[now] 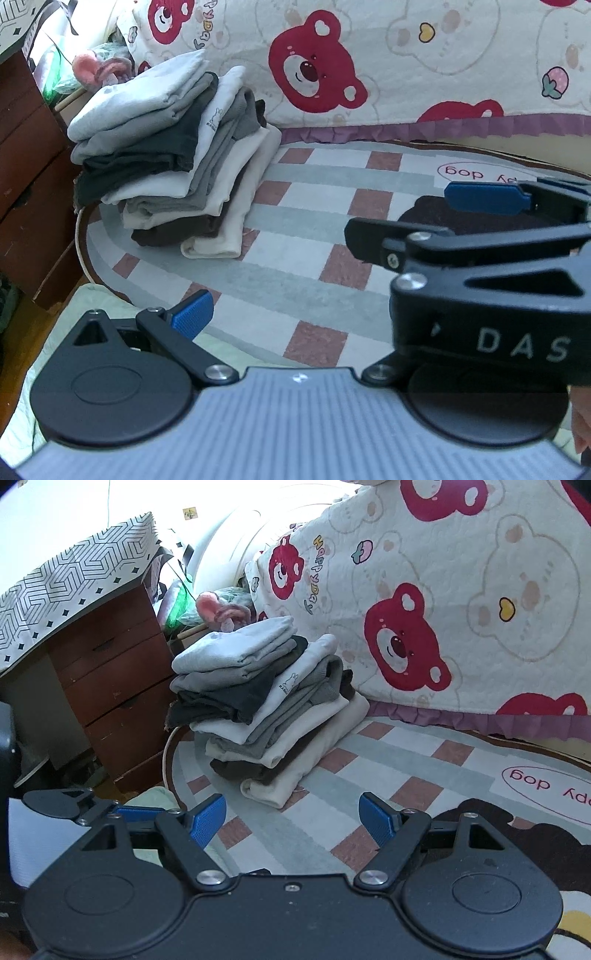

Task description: Fold clothes

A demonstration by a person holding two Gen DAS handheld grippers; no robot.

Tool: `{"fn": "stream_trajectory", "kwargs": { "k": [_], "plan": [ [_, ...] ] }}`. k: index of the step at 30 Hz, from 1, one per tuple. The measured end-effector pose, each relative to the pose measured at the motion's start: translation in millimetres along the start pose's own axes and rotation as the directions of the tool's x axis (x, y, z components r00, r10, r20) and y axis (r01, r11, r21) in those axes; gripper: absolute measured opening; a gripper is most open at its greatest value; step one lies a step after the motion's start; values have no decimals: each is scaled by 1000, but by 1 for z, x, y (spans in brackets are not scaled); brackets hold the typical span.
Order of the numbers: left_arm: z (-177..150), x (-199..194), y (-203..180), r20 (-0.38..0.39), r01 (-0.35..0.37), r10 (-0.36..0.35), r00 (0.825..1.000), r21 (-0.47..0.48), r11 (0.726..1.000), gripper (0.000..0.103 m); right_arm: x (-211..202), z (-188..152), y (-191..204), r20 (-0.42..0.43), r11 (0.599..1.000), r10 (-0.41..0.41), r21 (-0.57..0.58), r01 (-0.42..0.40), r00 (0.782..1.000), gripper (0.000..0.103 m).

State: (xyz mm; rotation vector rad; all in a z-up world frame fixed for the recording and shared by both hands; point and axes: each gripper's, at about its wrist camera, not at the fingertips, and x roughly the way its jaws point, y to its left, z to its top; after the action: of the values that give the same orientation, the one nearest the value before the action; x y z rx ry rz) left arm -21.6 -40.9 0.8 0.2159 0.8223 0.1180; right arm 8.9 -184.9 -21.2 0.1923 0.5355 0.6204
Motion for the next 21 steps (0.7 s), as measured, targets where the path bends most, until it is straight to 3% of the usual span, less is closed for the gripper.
{"fn": "stream_trajectory", "kwargs": {
  "k": [21],
  "plan": [
    [0, -6, -4, 13, -4, 5, 1000, -13, 1000, 103, -2, -1, 0, 2, 1000, 9, 7, -9, 1000, 83]
  ]
}}
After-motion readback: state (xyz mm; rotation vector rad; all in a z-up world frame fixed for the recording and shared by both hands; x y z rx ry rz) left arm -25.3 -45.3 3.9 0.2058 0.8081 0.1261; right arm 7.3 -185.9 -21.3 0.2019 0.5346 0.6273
